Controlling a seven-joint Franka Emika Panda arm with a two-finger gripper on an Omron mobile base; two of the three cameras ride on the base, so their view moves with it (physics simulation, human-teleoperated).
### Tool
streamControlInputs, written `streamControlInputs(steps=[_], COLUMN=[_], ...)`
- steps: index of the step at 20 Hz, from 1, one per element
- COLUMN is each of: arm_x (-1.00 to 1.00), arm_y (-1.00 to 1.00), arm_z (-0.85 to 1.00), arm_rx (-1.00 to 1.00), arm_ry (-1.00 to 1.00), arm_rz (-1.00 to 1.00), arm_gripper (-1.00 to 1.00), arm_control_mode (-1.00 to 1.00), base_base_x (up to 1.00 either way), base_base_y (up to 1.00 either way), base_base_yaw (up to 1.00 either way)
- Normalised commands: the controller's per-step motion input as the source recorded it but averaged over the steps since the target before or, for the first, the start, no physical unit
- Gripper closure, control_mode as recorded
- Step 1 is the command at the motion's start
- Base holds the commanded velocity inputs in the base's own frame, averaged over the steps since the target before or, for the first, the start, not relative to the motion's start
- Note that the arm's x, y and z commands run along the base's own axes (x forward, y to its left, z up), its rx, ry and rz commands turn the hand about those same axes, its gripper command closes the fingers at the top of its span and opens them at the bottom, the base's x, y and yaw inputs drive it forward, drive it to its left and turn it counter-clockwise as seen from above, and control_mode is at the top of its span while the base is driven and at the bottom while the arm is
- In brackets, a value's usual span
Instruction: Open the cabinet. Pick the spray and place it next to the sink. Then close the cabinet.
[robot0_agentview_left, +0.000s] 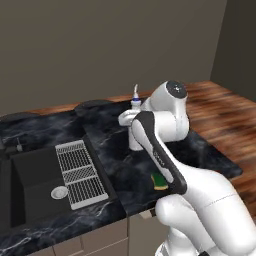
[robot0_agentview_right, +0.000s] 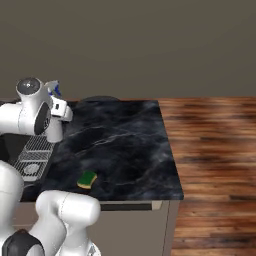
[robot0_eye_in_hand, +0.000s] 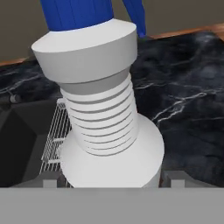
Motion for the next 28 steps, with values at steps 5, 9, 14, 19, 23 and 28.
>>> streamControlInputs(steps=[5, 9, 14, 19, 23, 28], arm_x=[1.00, 0.99, 0.58, 0.08, 0.00, 0.13], arm_y=[0.15, 0.00, 0.00, 0.04, 0.06, 0.01], arm_z=[-0.44, 0.00, -0.03, -0.20, -0.36, -0.06], arm_rx=[-0.02, -0.01, 0.00, 0.03, 0.12, 0.11], arm_ry=[0.14, 0.01, -0.12, -0.31, -0.32, -0.06], arm_rz=[0.29, 0.21, 0.07, 0.11, 0.10, 0.22], arm_gripper=[1.00, 1.00, 1.00, 1.00, 1.00, 1.00], arm_control_mode=[-1.00, -1.00, -1.00, -1.00, -1.00, -1.00], base_base_x=[0.00, 0.00, 0.00, 0.00, 0.00, 0.00], base_base_y=[0.00, 0.00, 0.00, 0.00, 0.00, 0.00], base_base_yaw=[0.00, 0.00, 0.00, 0.00, 0.00, 0.00])
